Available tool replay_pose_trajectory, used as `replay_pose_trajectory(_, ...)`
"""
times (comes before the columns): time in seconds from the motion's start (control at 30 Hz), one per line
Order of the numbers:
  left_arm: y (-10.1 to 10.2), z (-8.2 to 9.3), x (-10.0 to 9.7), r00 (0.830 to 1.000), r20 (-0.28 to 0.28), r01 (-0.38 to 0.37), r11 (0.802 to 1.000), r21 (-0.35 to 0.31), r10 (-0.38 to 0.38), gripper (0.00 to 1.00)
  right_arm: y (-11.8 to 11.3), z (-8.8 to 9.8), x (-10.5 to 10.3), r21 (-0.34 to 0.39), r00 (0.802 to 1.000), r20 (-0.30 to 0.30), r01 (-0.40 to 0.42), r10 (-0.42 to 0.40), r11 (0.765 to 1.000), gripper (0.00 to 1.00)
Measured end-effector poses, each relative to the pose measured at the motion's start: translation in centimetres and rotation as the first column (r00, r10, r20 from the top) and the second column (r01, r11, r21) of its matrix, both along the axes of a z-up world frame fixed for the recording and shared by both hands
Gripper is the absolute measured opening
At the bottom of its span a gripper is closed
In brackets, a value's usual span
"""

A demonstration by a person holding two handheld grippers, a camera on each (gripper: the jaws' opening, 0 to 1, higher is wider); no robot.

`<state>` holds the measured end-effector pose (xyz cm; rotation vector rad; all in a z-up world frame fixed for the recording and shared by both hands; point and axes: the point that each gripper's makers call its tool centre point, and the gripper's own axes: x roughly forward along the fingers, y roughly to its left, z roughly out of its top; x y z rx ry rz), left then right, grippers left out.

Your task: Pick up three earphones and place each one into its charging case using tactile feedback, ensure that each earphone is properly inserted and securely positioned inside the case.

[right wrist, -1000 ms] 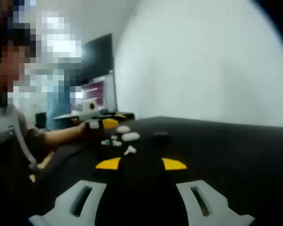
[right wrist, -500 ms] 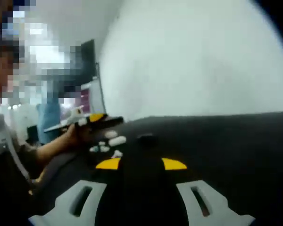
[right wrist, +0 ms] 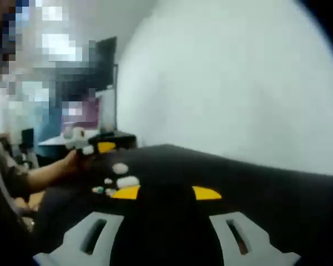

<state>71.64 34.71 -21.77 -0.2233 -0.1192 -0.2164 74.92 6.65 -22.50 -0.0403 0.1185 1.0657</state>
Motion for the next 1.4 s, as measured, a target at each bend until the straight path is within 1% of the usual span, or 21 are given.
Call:
replay_pose_trajectory(0.13, 2.8, -2.5, 0.5, 0.986, -0.131, -0.096, 0.995, 0.036, 0.100, 0.29, 1.6, -0.8, 1.1, -0.015, 1.000, -0.003, 0.004, -0.004, 1.000, 0.38)
replay_pose_trajectory(0.27, 3.3, -3.1, 0.7, 0.982, -0.162, -0.095, 0.995, 0.012, 0.096, 0.33, 2.5, -1.0, 1.4, 0.019, 1.000, -0.009, -0.008, 0.008, 1.000, 0.38)
replay_pose_trajectory(0.33, 3.5, -3.6, 0.7, 0.978, -0.181, -0.104, 0.994, 0.018, 0.106, 0.36, 2.1, -1.2, 0.9, 0.068, 0.999, -0.028, -0.016, 0.017, 0.998, 0.38)
replay_pose_trajectory(0.43, 3.8, -4.4, 1.0, 0.968, -0.215, -0.122, 0.991, 0.051, 0.130, 0.40, 1.0, -1.9, 0.0, 0.064, 0.997, -0.062, -0.036, 0.040, 0.997, 0.38)
replay_pose_trajectory(0.5, 3.6, -6.6, 1.0, 0.938, -0.323, -0.103, 0.992, 0.077, 0.122, 0.44, -1.0, -1.7, -0.4, 0.006, 0.998, -0.036, -0.044, 0.044, 0.999, 0.38)
replay_pose_trajectory(0.53, 2.6, -8.0, 1.0, 0.915, -0.398, -0.057, 0.997, 0.049, 0.072, 0.43, -2.0, -1.3, -0.3, 0.001, 0.999, -0.010, -0.030, 0.030, 1.000, 0.38)
replay_pose_trajectory(0.57, 1.6, -8.6, 1.0, 0.901, -0.432, -0.017, 1.000, 0.015, 0.022, 0.43, -3.0, -0.9, -0.2, 0.015, 1.000, 0.012, -0.018, 0.017, 1.000, 0.38)
replay_pose_trajectory(0.6, 1.1, -8.9, 1.0, 0.895, -0.446, 0.004, 1.000, 0.007, 0.000, 0.42, -3.9, -0.7, 0.0, 0.033, 1.000, 0.024, -0.006, 0.005, 0.999, 0.38)
replay_pose_trajectory(0.67, 1.4, -8.6, 1.0, 0.902, -0.431, -0.019, 0.999, 0.025, 0.028, 0.41, -5.9, -0.9, 0.6, 0.087, 0.999, 0.024, 0.020, -0.022, 0.996, 0.38)
replay_pose_trajectory(0.77, 1.5, -9.3, 0.9, 0.884, -0.467, -0.031, 0.992, -0.118, -0.028, 0.40, -8.1, -2.4, 1.6, 0.155, 0.998, -0.023, 0.062, -0.059, 0.986, 0.35)
replay_pose_trajectory(0.8, 1.6, -9.1, 1.0, 0.889, -0.456, -0.034, 0.990, -0.135, -0.031, 0.39, -8.9, -3.6, 1.8, 0.035, 0.996, -0.046, 0.077, -0.076, 0.996, 0.34)
replay_pose_trajectory(0.83, 2.1, -9.0, 1.0, 0.891, -0.454, -0.045, 0.989, -0.141, -0.024, 0.39, -9.1, -3.3, 2.0, -0.012, 0.996, 0.041, 0.075, -0.074, 0.997, 0.34)
replay_pose_trajectory(0.87, 2.1, -9.1, 1.0, 0.889, -0.457, -0.044, 0.988, -0.148, -0.029, 0.39, -9.3, -3.1, 2.3, -0.027, 0.989, 0.112, 0.096, -0.093, 0.995, 0.34)
replay_pose_trajectory(0.9, 2.1, -9.0, 0.9, 0.888, -0.459, -0.045, 0.987, -0.154, -0.031, 0.38, -9.4, -3.3, 2.5, -0.036, 0.985, 0.125, 0.124, -0.118, 0.992, 0.34)
replay_pose_trajectory(0.93, 2.1, -9.0, 0.8, 0.886, -0.462, -0.043, 0.986, -0.161, -0.037, 0.39, -9.2, -3.4, 2.4, -0.031, 0.988, 0.100, 0.120, -0.116, 0.992, 0.33)
replay_pose_trajectory(1.03, 1.9, -9.1, 0.5, 0.872, -0.487, -0.015, 0.992, -0.122, -0.046, 0.39, -8.7, -2.5, 1.7, 0.041, 0.993, 0.060, 0.097, -0.100, 0.994, 0.33)
replay_pose_trajectory(1.07, 1.8, -9.3, 0.3, 0.858, -0.511, 0.002, 0.996, -0.094, -0.050, 0.39, -8.8, -2.1, 1.5, 0.057, 0.993, 0.054, 0.100, -0.103, 0.993, 0.33)
replay_pose_trajectory(1.17, 1.2, -9.2, -0.1, 0.813, -0.576, 0.020, 0.993, -0.116, -0.084, 0.35, -8.6, -0.5, 0.7, 0.125, 0.994, 0.053, 0.091, -0.098, 0.988, 0.33)
replay_pose_trajectory(1.2, 1.6, -9.3, 0.0, 0.813, -0.579, 0.021, 0.998, -0.058, -0.051, 0.34, -8.7, 0.0, 0.5, 0.144, 0.993, 0.056, 0.091, -0.100, 0.985, 0.33)
replay_pose_trajectory(1.3, 1.4, -9.1, -0.5, 0.803, -0.595, 0.058, 0.998, 0.016, -0.037, 0.34, -9.3, 0.7, 0.8, 0.196, 0.991, 0.034, 0.118, -0.127, 0.974, 0.33)
replay_pose_trajectory(1.4, 1.2, -8.2, -1.2, 0.804, -0.594, 0.086, 0.995, 0.055, -0.037, 0.26, -10.1, 1.3, 1.3, 0.234, 0.988, 0.024, 0.141, -0.151, 0.962, 0.33)
